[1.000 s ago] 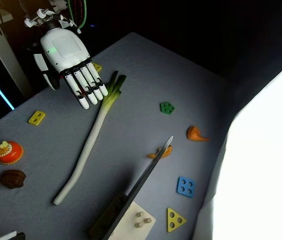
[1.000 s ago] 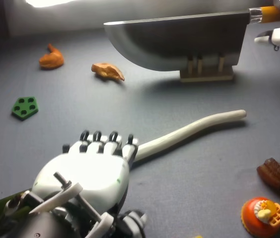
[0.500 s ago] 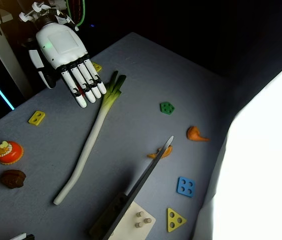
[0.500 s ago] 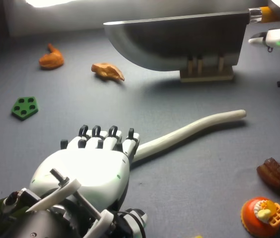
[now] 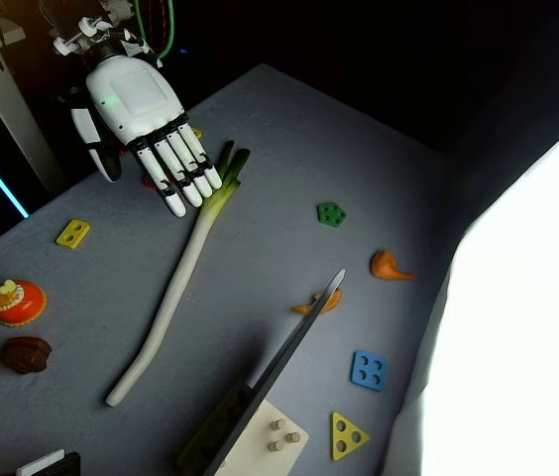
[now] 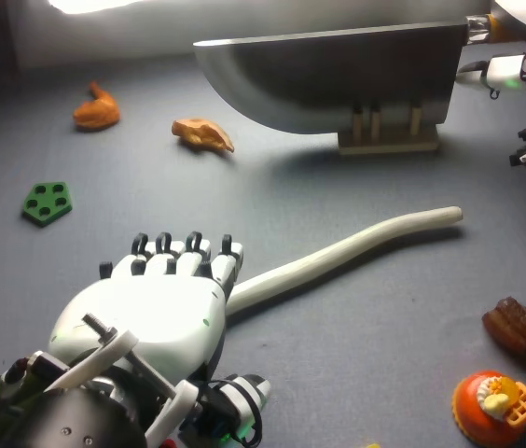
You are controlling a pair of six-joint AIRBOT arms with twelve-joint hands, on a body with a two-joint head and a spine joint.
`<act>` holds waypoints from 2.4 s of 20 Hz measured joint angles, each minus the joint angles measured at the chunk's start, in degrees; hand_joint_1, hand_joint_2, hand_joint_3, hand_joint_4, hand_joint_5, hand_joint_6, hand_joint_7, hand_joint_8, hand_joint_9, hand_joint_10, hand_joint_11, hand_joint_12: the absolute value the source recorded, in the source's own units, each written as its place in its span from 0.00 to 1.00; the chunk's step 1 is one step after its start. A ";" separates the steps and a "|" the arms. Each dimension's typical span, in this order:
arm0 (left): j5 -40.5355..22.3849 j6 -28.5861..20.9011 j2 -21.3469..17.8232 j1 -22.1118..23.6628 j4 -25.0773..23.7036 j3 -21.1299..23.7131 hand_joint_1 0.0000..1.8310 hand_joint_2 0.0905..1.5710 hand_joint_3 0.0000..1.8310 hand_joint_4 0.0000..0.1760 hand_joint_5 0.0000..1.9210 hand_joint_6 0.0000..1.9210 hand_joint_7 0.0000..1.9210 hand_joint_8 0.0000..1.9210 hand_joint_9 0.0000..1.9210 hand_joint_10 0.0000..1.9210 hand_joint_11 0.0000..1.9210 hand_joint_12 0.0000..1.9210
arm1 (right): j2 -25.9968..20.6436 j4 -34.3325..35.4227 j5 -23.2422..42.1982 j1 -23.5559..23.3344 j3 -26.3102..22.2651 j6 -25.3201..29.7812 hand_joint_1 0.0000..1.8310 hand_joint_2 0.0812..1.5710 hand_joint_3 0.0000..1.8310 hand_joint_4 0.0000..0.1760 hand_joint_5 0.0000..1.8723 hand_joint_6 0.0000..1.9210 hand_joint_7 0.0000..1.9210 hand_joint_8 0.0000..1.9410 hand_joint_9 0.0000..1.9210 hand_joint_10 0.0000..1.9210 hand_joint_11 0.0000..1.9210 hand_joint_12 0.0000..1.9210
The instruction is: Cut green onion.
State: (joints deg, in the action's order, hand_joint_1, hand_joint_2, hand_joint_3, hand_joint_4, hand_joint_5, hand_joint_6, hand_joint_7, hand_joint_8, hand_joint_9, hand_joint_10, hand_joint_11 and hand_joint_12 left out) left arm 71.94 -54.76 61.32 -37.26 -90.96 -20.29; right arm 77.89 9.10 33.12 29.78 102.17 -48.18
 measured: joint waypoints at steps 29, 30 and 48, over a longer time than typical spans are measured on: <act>5.11 -8.15 5.42 -10.25 -5.07 -4.57 0.34 0.78 0.01 0.27 0.00 0.00 0.00 0.00 0.01 0.00 0.00 0.00 | 0.00 0.61 4.22 0.20 -0.02 -1.14 0.87 0.43 0.48 1.00 0.72 1.00 0.83 1.00 0.86 1.00 0.89 1.00; 5.11 -8.20 5.42 -10.25 -5.01 -4.72 0.34 0.79 0.01 0.25 0.00 0.00 0.00 0.00 0.00 0.00 0.00 0.00 | 0.00 0.98 4.68 0.31 -0.02 -2.23 0.87 0.43 0.48 1.00 0.72 1.00 0.84 1.00 0.87 1.00 0.89 1.00; 4.96 -8.33 3.74 -10.99 -4.83 -5.33 0.33 0.80 0.00 0.20 0.00 0.00 0.01 0.00 0.00 0.00 0.00 0.00 | 0.68 5.84 15.78 2.29 -0.02 -11.52 0.87 0.45 0.44 1.00 0.72 1.00 0.80 1.00 0.83 1.00 0.86 1.00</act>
State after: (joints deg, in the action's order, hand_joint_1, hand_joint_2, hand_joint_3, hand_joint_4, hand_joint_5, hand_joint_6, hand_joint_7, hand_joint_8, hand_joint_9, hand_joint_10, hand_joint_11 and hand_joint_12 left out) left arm 76.90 -63.09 65.06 -48.25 -95.79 -25.63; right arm 78.56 14.94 48.90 32.08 102.15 -59.70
